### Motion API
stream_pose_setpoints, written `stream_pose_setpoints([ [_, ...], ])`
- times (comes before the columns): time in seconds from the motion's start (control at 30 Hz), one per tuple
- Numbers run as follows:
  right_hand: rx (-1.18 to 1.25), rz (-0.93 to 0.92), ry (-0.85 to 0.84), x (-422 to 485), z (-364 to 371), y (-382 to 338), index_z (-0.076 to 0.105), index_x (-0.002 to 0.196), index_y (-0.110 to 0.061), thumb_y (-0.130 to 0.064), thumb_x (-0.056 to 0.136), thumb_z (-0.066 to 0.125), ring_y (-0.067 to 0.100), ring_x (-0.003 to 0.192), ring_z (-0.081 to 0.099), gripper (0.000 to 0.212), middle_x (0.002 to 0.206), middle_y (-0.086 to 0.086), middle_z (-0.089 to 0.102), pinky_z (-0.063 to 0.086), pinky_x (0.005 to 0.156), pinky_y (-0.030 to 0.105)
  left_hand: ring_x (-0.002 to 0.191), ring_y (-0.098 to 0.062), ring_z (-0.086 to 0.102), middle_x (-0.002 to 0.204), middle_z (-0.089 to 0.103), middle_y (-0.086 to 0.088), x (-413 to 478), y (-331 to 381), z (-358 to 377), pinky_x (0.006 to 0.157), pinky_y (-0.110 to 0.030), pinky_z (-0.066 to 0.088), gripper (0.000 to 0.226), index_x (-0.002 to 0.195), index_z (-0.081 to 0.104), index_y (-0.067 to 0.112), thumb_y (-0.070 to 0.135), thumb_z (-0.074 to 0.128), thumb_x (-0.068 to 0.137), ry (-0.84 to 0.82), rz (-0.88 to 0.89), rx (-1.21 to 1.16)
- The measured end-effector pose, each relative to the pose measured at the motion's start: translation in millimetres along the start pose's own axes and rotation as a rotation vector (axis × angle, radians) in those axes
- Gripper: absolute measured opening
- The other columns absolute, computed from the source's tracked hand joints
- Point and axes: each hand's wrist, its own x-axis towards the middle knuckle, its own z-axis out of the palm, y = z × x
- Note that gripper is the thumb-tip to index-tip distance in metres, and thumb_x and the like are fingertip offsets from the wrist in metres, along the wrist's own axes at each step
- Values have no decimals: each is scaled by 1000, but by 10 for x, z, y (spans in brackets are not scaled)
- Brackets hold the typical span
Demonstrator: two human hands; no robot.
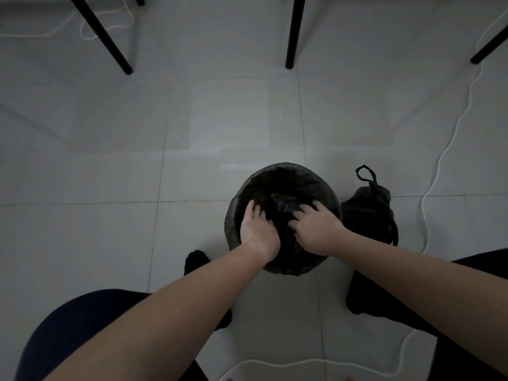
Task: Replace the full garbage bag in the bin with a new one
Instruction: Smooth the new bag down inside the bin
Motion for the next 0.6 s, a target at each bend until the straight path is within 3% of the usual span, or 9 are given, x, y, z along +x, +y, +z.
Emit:
stream_pose_setpoints([
  [0.1,-106,171,-300,-13,140,58,25,163,-24,-52,105,20,37,156,11,64,169,13,23,-7,122,63,161,-39,-13,177,3,-11,5,-113,109,117,-62,-29,76,169,0,22,61,16,106,-118,-66,186],
  [0.13,-120,184,-405,-19,167,50,20,164,-24,-55,105,19,37,156,9,66,169,12,21,-10,122,62,161,-39,-16,177,-2,-10,10,-169,132,115,-62,-30,78,169,-2,24,65,17,105,-124,-78,239],
  [0.2,-77,136,-544,-3,162,15,30,160,-25,-57,105,21,38,151,21,64,164,10,32,-1,121,61,160,-38,-19,177,-6,-11,35,-223,157,112,-63,-33,78,169,-2,23,64,20,106,-101,-89,294],
  [0.27,46,78,-544,50,69,-6,50,146,-22,-58,104,26,36,139,40,60,150,8,50,15,115,58,160,-39,-20,177,-2,-13,56,-192,147,112,-62,-32,74,169,3,18,56,23,109,-45,-93,282],
  [0.33,149,27,-321,104,12,-7,60,132,-21,-53,103,32,33,128,51,51,138,8,60,28,109,52,160,-39,-18,176,3,-14,86,-116,124,118,-61,-26,69,169,8,13,48,21,110,31,-45,184],
  [0.4,108,-1,-77,138,52,7,57,137,-24,-48,103,32,31,131,49,48,143,7,57,32,107,50,162,-35,-11,177,5,-14,100,-61,90,126,-58,-17,67,169,11,11,43,17,110,70,15,45],
  [0.43,74,13,-58,137,99,36,49,147,-26,-48,103,30,32,140,42,52,153,7,49,28,113,52,163,-34,-8,177,5,-13,107,-53,86,127,-57,-14,67,169,11,12,44,16,110,53,21,-9],
  [0.53,-37,131,-313,86,299,95,17,164,-27,-56,104,19,33,157,11,67,171,7,20,-6,124,59,162,-34,-9,177,-1,-11,80,-98,142,124,-58,-20,76,169,0,19,58,19,107,-69,-68,63],
  [0.6,-92,172,-474,77,342,48,13,164,-24,-60,103,18,33,157,10,71,171,7,19,-9,123,57,162,-34,-15,177,-6,-10,63,-134,188,119,-60,-28,78,169,-5,21,62,21,107,-96,-81,207],
])
